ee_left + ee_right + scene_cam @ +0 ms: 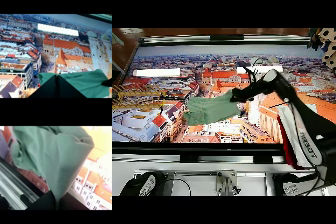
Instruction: Fold the shirts.
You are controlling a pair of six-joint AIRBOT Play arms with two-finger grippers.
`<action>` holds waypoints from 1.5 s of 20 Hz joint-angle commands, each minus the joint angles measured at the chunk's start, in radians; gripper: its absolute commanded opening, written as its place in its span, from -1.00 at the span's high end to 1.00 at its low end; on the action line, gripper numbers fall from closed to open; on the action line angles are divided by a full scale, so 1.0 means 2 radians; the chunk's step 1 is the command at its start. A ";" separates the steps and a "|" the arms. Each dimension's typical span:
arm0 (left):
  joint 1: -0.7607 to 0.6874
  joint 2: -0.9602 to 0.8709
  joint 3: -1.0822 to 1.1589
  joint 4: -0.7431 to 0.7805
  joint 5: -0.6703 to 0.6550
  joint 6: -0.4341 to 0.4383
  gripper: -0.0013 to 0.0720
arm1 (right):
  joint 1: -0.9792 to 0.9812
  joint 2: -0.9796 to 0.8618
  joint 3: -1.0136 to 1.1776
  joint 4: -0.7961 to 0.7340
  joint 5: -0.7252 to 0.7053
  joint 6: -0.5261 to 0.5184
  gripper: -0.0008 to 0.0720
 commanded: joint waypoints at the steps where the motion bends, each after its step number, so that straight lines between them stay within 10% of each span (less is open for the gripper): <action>1: 0.000 -0.001 0.000 0.000 0.000 0.002 0.88 | -0.036 0.080 0.076 0.010 0.035 0.062 0.78; 9: 0.000 -0.001 0.000 0.000 0.000 0.002 0.88 | -0.213 0.168 0.238 0.006 0.105 0.207 0.78; 30: 0.000 -0.001 0.000 0.002 0.000 0.003 0.88 | -0.364 0.121 0.240 -0.038 0.074 0.251 0.78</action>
